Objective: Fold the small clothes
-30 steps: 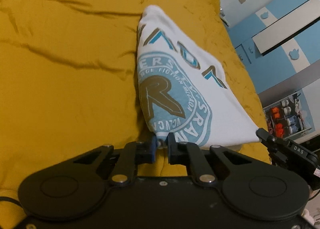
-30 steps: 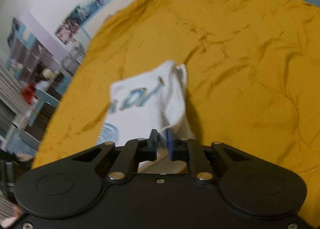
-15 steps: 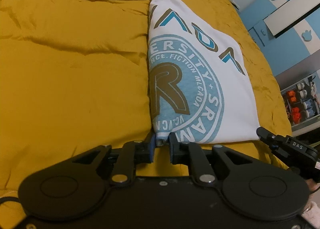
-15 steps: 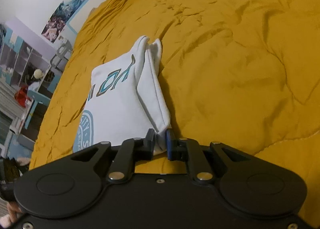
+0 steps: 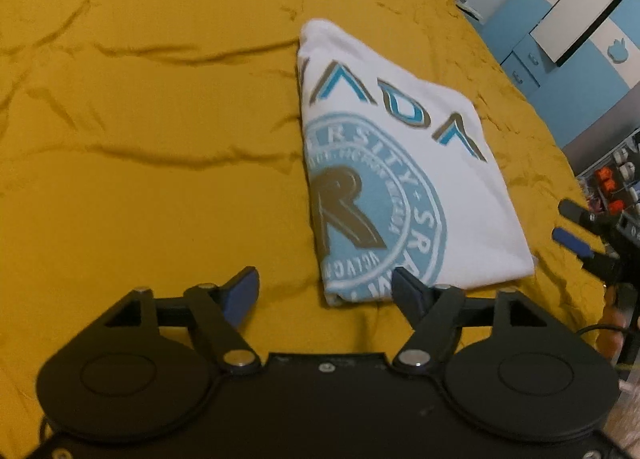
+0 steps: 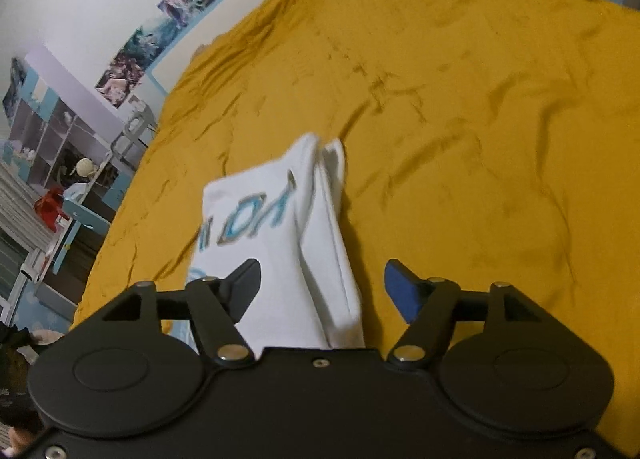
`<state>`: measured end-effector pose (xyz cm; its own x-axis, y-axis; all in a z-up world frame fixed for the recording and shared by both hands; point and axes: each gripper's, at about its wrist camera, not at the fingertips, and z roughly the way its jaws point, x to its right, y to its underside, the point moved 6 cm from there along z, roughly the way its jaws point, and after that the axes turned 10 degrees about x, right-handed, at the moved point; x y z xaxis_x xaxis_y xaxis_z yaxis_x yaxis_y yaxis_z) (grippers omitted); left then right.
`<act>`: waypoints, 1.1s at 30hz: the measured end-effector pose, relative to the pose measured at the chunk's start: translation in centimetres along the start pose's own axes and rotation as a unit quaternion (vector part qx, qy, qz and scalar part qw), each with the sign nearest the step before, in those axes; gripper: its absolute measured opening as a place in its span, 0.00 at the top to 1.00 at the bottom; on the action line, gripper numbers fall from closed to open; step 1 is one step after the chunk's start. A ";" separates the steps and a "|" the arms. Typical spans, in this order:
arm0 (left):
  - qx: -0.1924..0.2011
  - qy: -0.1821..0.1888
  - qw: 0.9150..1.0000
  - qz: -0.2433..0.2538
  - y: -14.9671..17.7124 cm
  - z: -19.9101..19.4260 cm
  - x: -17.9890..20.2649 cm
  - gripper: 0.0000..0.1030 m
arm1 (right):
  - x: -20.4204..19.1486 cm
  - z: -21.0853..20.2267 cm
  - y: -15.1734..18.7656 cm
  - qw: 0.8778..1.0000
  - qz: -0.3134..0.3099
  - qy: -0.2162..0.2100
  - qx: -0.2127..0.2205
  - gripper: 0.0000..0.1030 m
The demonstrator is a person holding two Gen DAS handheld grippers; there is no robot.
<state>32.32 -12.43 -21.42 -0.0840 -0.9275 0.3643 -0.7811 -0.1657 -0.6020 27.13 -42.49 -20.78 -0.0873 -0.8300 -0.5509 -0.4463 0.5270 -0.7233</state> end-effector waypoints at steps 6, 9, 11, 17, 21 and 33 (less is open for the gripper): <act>0.018 -0.015 0.999 0.022 -3.4 1.7 -0.8 0.15 | -1.4 3.7 -2.4 0.998 -0.056 0.008 0.021 0.19; 0.038 -0.010 0.999 0.008 -6.0 3.8 -1.5 0.12 | -1.7 6.0 -3.4 0.996 -0.081 0.017 0.034 0.19; 0.055 -0.009 0.998 -0.014 -7.9 5.5 -2.0 0.12 | -2.0 7.7 -4.0 0.994 -0.101 0.016 0.036 0.19; 0.070 0.023 0.995 -0.070 -13.0 11.9 -2.5 0.12 | -3.3 12.9 -5.0 0.991 -0.133 -0.003 0.021 0.30; 0.054 0.031 0.993 -0.098 -15.4 16.5 -2.6 0.12 | -3.2 16.7 -5.3 0.992 -0.124 -0.006 -0.007 0.45; 0.025 0.063 0.983 -0.169 -17.4 23.9 -3.0 0.85 | -2.5 19.7 -5.0 0.993 -0.113 -0.007 -0.024 0.74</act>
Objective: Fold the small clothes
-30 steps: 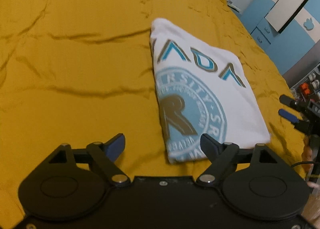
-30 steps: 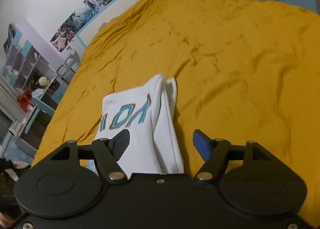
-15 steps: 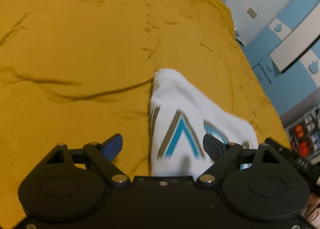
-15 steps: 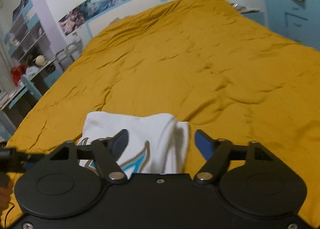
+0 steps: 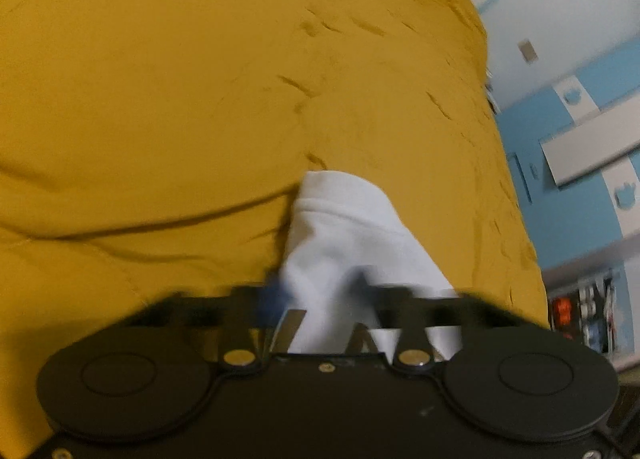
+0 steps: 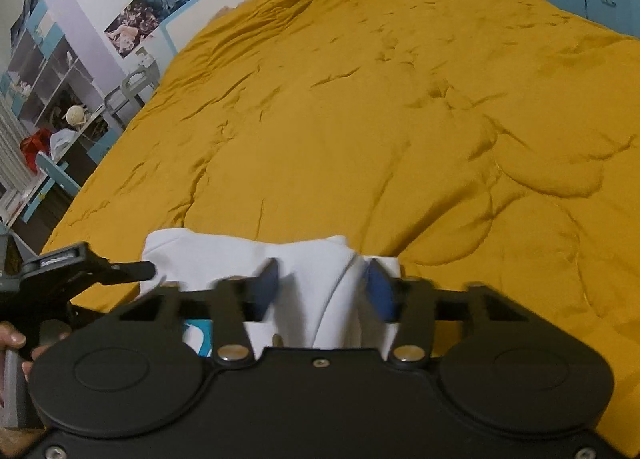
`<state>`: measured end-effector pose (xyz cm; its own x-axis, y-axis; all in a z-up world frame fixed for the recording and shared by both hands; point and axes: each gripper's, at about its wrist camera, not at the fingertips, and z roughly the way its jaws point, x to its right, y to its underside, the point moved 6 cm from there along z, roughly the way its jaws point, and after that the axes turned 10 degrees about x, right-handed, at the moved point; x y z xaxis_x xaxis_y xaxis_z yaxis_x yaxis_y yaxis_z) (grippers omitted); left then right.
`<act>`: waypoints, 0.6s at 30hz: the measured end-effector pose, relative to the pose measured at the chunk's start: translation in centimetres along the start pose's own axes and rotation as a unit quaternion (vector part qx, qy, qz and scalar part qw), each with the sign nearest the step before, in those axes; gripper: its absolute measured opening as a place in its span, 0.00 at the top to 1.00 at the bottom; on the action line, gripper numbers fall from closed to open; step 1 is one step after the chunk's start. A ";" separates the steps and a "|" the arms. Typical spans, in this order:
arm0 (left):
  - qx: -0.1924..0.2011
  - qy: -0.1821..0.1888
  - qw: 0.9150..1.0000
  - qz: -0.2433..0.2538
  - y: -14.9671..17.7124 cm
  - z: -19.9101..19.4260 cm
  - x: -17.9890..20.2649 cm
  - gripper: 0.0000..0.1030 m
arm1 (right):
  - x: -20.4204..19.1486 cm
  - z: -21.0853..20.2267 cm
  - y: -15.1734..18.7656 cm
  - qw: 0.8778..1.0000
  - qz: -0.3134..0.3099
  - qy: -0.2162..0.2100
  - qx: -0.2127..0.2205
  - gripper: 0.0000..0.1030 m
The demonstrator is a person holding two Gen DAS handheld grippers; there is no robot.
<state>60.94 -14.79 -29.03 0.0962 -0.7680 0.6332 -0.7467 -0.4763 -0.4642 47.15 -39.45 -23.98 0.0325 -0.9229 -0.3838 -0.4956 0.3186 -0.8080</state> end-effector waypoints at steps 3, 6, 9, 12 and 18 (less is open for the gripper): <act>0.015 0.006 0.999 0.028 -0.2 -0.6 0.7 0.94 | -0.6 -0.2 -0.6 1.000 -0.020 -0.007 0.005 0.85; 0.028 0.026 0.999 0.016 -1.3 -1.5 0.9 0.95 | -0.8 -1.1 -1.8 1.000 -0.005 -0.012 0.026 0.87; 0.020 0.004 0.999 0.026 -1.1 -0.6 0.5 0.95 | -0.4 -0.4 -1.5 1.000 -0.012 0.002 0.018 0.88; 0.006 -0.030 0.999 0.043 -0.3 1.7 -0.2 0.95 | 0.7 1.9 0.3 1.000 -0.014 0.022 -0.016 0.87; 0.012 -0.033 0.999 0.037 -1.0 -0.1 0.2 0.58 | 1.3 -0.1 -0.4 0.999 0.033 0.007 -0.020 0.71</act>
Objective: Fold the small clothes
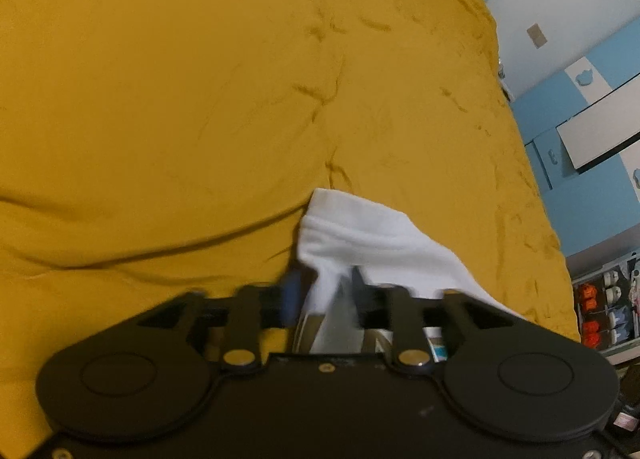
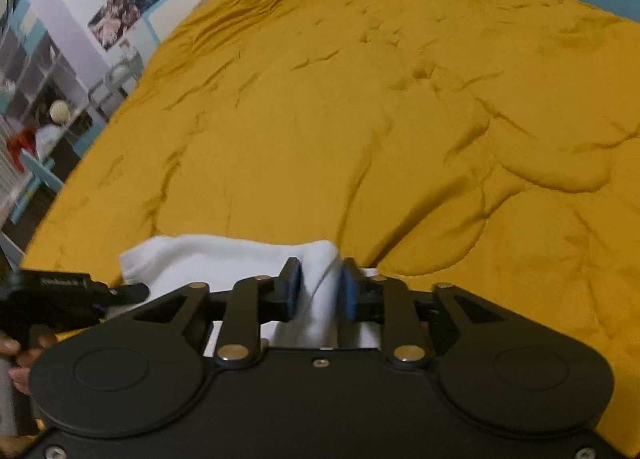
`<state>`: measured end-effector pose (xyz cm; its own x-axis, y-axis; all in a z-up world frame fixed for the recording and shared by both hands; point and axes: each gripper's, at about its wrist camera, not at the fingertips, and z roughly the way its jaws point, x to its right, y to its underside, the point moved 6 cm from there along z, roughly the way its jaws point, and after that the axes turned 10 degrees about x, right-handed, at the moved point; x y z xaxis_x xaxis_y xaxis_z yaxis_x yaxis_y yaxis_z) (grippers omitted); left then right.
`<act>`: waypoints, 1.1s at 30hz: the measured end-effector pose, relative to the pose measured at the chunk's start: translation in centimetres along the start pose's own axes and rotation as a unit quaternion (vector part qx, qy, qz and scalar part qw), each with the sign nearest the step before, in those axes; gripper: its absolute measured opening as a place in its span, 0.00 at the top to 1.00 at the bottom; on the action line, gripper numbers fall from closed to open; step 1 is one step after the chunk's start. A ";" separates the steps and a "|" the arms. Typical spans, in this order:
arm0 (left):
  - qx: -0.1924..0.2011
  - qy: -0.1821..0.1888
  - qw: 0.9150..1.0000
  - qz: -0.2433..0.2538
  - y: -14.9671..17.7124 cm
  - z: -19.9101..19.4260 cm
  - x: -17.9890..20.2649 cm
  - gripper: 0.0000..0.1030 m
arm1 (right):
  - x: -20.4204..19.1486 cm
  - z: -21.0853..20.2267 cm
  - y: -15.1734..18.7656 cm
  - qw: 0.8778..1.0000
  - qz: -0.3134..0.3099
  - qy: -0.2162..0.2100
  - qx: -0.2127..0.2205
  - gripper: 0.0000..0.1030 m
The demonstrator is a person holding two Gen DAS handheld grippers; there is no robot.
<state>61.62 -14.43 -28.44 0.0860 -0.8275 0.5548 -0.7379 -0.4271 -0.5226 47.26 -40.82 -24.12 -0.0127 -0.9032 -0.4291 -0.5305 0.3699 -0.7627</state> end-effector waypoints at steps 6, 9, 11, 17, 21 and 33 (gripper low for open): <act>0.009 0.016 0.999 0.043 3.5 -8.0 0.3 0.41 | -2.3 -7.7 0.9 0.999 -0.040 -0.034 -0.010 0.71; -0.002 0.022 0.998 0.059 6.5 -11.1 -0.1 0.38 | -2.6 -9.5 2.7 0.998 -0.040 -0.030 -0.035 0.71; -0.008 0.028 0.998 0.059 8.3 -12.0 0.0 0.38 | -2.6 -10.0 4.0 0.998 -0.038 -0.024 -0.047 0.71; -0.030 0.028 0.998 0.041 10.8 -11.6 -0.1 0.37 | -2.7 -9.6 5.7 0.999 -0.018 -0.004 -0.051 0.71; -0.039 0.026 0.999 0.009 11.1 -10.2 -0.1 0.35 | -2.7 -8.6 5.7 0.999 0.004 0.004 -0.050 0.71; -0.038 0.022 0.998 0.033 11.8 -10.6 0.0 0.64 | -2.3 -9.6 5.8 0.999 0.005 0.020 -0.038 0.95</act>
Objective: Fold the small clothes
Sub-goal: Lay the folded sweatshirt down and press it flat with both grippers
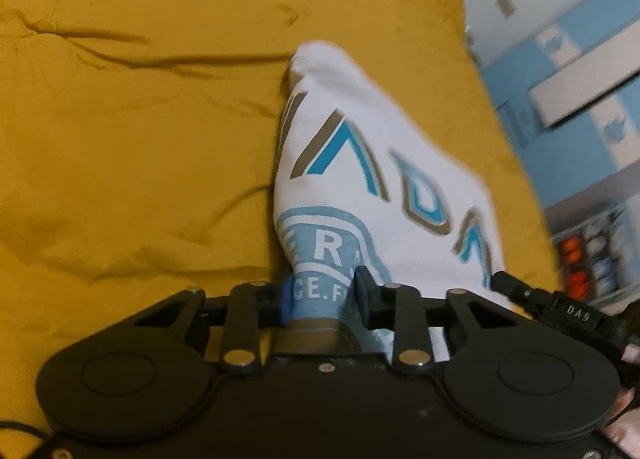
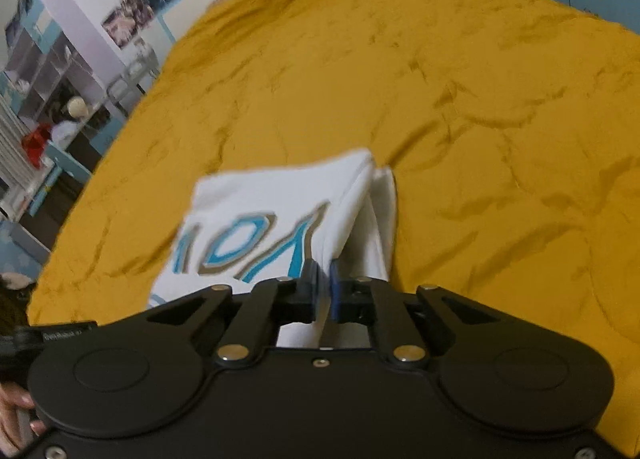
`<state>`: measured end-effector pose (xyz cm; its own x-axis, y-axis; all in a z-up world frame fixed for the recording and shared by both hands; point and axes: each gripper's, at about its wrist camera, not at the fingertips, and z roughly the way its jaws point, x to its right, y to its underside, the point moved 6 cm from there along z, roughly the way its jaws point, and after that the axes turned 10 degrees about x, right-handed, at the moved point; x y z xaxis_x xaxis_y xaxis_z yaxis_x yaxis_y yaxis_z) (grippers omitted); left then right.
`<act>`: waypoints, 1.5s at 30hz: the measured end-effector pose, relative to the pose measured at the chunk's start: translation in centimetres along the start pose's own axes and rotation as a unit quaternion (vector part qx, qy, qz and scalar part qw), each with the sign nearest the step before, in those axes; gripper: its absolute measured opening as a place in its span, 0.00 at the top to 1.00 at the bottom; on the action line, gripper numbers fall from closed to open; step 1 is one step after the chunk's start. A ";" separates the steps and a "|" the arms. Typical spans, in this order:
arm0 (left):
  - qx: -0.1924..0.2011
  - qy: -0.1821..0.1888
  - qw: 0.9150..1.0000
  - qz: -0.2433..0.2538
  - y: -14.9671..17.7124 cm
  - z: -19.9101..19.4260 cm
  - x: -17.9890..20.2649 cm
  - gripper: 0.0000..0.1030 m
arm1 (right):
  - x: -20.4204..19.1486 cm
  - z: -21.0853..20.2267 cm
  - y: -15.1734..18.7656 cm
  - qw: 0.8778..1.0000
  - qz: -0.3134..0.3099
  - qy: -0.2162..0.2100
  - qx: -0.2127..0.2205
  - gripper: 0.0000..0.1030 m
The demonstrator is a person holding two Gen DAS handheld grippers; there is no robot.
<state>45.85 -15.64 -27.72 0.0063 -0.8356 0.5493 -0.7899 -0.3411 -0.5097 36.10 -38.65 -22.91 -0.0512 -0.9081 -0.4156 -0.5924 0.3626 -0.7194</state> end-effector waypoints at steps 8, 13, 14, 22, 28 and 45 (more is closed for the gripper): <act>0.023 0.003 0.997 0.076 1.6 -6.2 0.2 0.52 | 0.1 -4.8 1.6 0.999 -0.002 -0.038 0.009 0.84; 0.029 0.003 0.991 0.133 6.1 -10.5 0.3 0.52 | 0.3 -9.4 4.3 0.999 -0.039 0.000 0.013 0.81; 0.030 0.000 0.989 0.144 6.9 -10.9 0.3 0.52 | 0.6 -9.9 4.9 0.999 -0.036 0.007 0.010 0.80; 0.040 -0.024 0.979 0.200 9.5 -10.1 0.6 0.77 | 0.5 -10.4 6.9 0.999 -0.013 0.035 0.011 0.69; 0.040 -0.025 0.979 0.199 9.6 -9.8 1.1 0.80 | 0.1 -9.7 7.3 0.999 0.009 0.039 0.005 0.69; 0.025 -0.035 0.985 0.166 8.7 -10.6 1.4 1.00 | -0.9 -12.2 6.8 0.999 -0.008 0.032 0.032 0.90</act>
<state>32.44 -15.21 -24.37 -0.2039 -0.9320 0.2998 -0.7248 -0.0621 -0.6861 22.36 -37.90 -20.61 -0.0942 -0.9244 -0.3696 -0.5406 0.3592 -0.7607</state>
